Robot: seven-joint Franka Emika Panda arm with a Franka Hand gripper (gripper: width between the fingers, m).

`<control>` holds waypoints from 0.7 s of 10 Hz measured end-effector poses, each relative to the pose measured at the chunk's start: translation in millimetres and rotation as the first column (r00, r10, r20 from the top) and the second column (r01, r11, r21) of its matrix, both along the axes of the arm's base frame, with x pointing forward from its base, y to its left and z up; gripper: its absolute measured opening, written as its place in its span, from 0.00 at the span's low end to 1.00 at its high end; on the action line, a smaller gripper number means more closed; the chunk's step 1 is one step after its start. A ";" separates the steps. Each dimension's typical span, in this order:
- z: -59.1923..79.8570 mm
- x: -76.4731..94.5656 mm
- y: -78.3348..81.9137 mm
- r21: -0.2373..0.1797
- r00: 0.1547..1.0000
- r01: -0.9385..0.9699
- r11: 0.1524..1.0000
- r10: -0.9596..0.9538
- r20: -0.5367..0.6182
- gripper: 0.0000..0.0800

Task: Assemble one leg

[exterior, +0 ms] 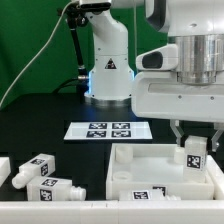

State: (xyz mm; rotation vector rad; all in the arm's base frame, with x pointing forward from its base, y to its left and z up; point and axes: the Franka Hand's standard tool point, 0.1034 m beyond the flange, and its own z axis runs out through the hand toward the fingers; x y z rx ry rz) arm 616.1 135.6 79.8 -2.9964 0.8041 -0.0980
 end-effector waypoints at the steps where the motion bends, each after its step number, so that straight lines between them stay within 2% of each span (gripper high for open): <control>1: 0.2 -0.6 -3.5 -0.001 0.997 0.077 0.997 -0.077 -0.008 0.36; 2: 0.5 -1.3 -11.4 -0.010 0.981 0.194 0.981 -0.194 -0.017 0.36; 3: 0.7 -1.6 -14.7 -0.017 0.974 0.224 0.974 -0.224 -0.017 0.36; 4: 1.2 -1.8 -15.8 -0.019 0.977 0.214 0.977 -0.214 -0.016 0.36; 5: 4.7 -1.4 -16.0 -0.019 0.983 0.181 0.983 -0.182 -0.012 0.45; 6: 11.5 0.1 -15.6 -0.015 0.988 0.157 0.987 -0.157 -0.004 0.45; 7: 20.3 0.6 -15.1 -0.011 0.991 0.135 0.991 -0.135 0.005 0.70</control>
Offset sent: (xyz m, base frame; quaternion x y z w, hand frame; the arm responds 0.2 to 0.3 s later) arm -0.0033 -0.0015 -0.0010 0.0021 0.0063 0.1168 0.9931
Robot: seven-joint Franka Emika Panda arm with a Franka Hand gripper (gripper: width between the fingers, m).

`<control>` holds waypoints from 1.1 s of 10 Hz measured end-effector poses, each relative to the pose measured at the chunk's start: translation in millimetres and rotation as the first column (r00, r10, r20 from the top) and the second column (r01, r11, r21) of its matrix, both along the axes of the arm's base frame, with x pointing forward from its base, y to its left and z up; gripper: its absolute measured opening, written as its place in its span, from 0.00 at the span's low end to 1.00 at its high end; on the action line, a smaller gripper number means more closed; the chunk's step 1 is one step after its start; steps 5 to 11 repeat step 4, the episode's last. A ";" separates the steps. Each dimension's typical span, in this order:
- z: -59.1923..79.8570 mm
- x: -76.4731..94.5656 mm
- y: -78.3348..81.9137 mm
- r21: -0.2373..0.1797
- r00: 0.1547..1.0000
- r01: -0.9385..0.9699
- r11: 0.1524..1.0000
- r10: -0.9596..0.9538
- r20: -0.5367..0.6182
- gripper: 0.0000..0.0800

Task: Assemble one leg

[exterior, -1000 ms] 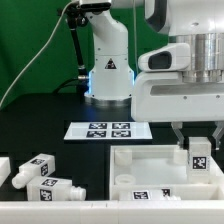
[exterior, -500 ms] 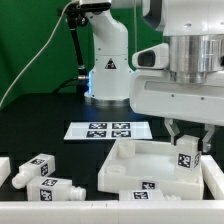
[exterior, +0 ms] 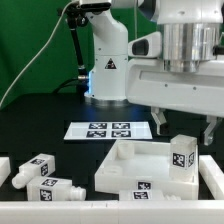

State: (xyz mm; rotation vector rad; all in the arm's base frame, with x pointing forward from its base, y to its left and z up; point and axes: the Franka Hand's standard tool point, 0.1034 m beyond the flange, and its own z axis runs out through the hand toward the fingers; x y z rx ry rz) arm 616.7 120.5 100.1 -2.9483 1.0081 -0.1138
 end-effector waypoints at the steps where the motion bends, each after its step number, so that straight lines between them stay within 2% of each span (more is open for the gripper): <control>1: 7.9 -0.2 0.2 0.003 1.000 -0.017 1.000 0.017 0.008 0.79; 11: 4.8 -1.0 0.2 0.001 1.000 -0.018 1.000 0.018 0.005 0.81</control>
Offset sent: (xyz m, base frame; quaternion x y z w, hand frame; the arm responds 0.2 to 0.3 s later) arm 0.0000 0.0000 0.0000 0.0000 0.0000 0.0000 1.0000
